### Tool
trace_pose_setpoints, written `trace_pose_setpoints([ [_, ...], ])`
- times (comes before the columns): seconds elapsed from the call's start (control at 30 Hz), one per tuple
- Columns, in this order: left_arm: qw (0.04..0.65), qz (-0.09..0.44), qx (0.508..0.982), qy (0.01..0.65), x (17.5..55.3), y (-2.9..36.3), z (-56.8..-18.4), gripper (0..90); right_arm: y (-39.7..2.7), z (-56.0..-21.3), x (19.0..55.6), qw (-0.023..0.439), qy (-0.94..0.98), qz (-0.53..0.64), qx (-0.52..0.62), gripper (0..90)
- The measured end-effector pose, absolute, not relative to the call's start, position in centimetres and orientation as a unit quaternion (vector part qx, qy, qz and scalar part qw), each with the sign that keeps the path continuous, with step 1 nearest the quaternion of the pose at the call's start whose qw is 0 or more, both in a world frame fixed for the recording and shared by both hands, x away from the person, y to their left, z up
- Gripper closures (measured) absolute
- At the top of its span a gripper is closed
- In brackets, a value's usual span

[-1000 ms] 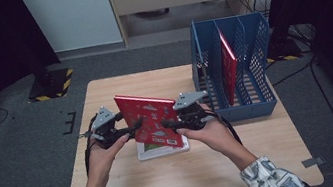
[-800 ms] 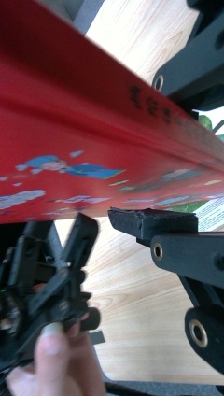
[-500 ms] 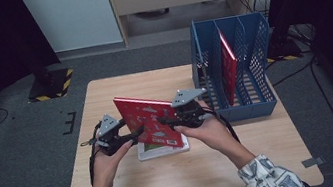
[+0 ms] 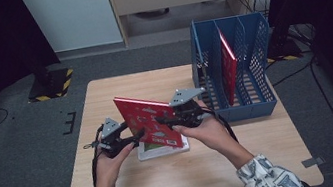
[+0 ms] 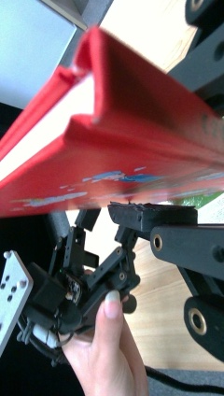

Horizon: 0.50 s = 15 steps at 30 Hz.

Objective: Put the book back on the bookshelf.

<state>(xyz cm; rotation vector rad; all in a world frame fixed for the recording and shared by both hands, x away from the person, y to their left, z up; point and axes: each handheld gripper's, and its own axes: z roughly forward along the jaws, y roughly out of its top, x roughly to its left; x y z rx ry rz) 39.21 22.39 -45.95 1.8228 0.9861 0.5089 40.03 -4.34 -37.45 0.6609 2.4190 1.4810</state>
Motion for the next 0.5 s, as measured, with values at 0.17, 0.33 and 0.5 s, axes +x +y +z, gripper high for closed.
trace_pose_setpoints([
  [0.17, 0.483, 0.209, 0.746, 0.408, 39.37, 22.25, -45.93, 28.4, -4.1, -37.41, 39.88, 0.12, 0.827, 0.502, 0.224, 66.4],
  [0.33, 0.486, 0.204, 0.745, 0.409, 39.47, 22.25, -45.95, 26.3, -4.03, -37.38, 40.08, 0.117, 0.825, 0.505, 0.223, 64.7],
  [0.5, 0.486, 0.201, 0.746, 0.409, 39.64, 22.15, -45.89, 25.5, -3.76, -37.28, 40.17, 0.115, 0.824, 0.51, 0.221, 57.3],
])
